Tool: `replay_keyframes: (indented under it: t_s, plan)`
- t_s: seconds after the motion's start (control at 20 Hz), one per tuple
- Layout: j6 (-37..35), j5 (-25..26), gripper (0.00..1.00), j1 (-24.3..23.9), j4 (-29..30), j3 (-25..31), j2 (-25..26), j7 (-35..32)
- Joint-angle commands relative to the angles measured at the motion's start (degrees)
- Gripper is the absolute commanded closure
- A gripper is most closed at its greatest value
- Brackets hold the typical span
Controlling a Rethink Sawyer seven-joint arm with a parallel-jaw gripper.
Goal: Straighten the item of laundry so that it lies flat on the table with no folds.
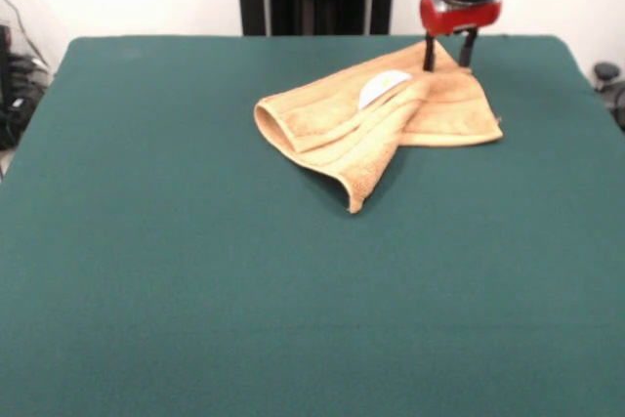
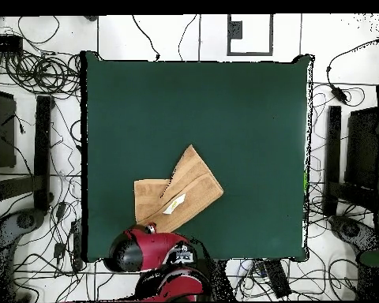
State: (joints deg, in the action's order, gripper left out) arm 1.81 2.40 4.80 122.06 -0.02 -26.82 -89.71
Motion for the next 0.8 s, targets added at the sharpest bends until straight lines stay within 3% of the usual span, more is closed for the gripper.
replay_keyframes:
  t_s: [0.05, 0.4, 0.8]
  plan:
    - [1.44, 0.05, 0.00, 1.20, -2.67, 1.93, 3.64, -9.86]
    - [2.97, -1.86, 0.00, 3.89, -1.75, 0.55, 1.25, -12.25]
    - [4.04, -0.11, 0.00, 1.86, -3.20, 2.24, 3.39, -10.68]
